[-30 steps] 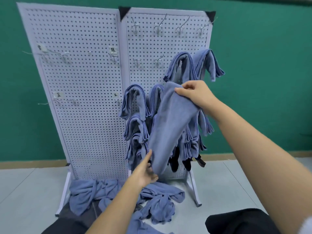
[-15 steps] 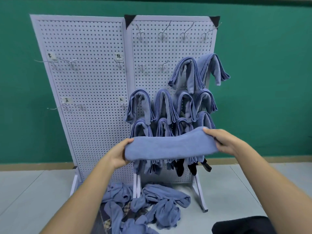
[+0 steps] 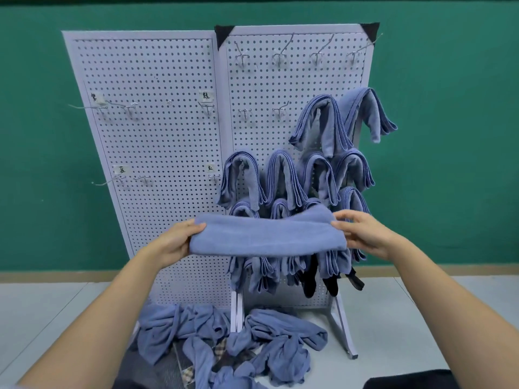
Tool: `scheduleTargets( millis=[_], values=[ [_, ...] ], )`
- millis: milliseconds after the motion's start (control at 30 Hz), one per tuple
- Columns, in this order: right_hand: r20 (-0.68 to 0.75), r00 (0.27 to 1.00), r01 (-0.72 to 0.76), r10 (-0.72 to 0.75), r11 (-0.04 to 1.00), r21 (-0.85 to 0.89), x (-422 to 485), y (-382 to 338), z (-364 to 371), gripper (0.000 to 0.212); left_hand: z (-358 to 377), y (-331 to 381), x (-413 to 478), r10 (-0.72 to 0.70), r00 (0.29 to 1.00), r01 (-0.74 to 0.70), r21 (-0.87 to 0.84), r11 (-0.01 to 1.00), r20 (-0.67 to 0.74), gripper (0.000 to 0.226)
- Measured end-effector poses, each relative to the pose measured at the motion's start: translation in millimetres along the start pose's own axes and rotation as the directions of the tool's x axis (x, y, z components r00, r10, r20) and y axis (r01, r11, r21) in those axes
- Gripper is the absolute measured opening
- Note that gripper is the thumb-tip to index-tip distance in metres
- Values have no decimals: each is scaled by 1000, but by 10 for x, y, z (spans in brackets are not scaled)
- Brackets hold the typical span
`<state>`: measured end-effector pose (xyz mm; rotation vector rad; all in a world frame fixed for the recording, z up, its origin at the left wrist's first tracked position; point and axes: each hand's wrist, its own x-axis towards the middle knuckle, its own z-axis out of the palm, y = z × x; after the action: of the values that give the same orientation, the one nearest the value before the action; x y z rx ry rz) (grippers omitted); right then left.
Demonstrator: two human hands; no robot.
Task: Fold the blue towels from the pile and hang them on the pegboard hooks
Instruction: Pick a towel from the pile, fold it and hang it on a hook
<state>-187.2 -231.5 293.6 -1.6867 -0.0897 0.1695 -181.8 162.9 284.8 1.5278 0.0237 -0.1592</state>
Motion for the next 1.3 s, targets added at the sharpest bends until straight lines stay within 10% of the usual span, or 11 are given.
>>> scheduleTargets(
  millis=[133,500,767,1100,1300],
  values=[
    [-59,985,170,-161,965,200,24,-149,-21,24,-61,229,-25,168,986,-162,-182,970,18,27],
    [-194,959,226,-205,970,91,0,-160,37,25,-57,220,-43,156,983,-127,-253,959,98,29],
    [-261,925,244,-275,959,-143,2,-340,145,18,270,203,63,149,978,-149,7,989,-145,22],
    [-260,928,288,-267,957,45,-90,-967,341,13,588,-148,127,-34,986,68,205,976,-162,27],
    [-238,921,313,-310,949,-23,-85,-1226,638,10,1145,-73,-9,169,983,-157,153,976,-68,26]
  ],
)
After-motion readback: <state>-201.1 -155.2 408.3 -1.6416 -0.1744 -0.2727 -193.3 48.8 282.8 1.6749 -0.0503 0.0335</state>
